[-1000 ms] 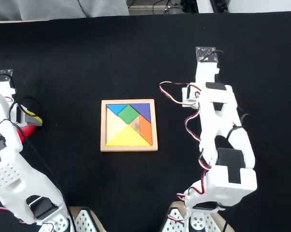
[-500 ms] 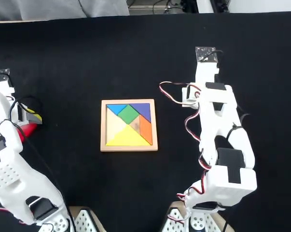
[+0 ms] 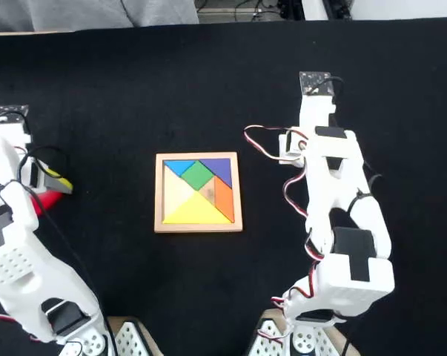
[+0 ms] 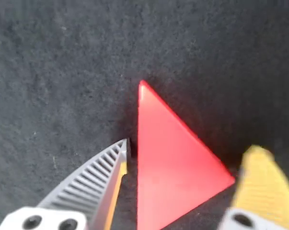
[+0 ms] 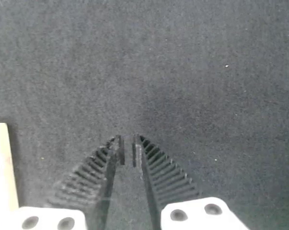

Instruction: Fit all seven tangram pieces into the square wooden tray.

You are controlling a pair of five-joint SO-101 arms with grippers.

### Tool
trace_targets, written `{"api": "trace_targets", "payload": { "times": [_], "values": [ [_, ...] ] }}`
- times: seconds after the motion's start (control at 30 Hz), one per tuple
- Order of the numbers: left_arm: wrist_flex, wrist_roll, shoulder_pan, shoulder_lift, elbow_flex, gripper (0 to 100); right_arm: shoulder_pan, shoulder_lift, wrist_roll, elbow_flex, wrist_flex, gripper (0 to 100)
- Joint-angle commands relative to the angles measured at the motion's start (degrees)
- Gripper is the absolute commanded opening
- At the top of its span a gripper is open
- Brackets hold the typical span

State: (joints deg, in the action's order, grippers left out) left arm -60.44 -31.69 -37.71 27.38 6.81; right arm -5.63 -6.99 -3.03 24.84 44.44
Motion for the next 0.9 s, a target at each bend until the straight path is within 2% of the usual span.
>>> {"api": "trace_targets", "payload": {
  "times": [0.0,0.27,0.37,0.53,0.7,0.87],
  "values": [
    [-1.67,-6.33,0.84,2.02,0.48,41,0.97,0.13,-0.53,-2.86,-0.53,4.7],
    [0.00,-7.03,0.92,2.64,0.75,39,1.05,0.13,-0.53,-2.86,-0.53,4.7],
    [2.73,-4.57,0.84,2.73,1.01,39,1.05,0.13,-0.53,-2.86,-0.53,4.7],
    [2.73,-3.43,0.92,2.73,1.10,39,1.05,0.04,-0.53,-2.86,-0.53,4.7],
    [2.73,-3.87,0.92,2.73,2.07,28,1.05,0.04,-0.53,-2.86,-0.53,4.7],
    [2.81,-5.27,0.75,2.73,2.68,33,1.05,0.04,-0.53,-2.86,-0.53,4.7]
  ]
}}
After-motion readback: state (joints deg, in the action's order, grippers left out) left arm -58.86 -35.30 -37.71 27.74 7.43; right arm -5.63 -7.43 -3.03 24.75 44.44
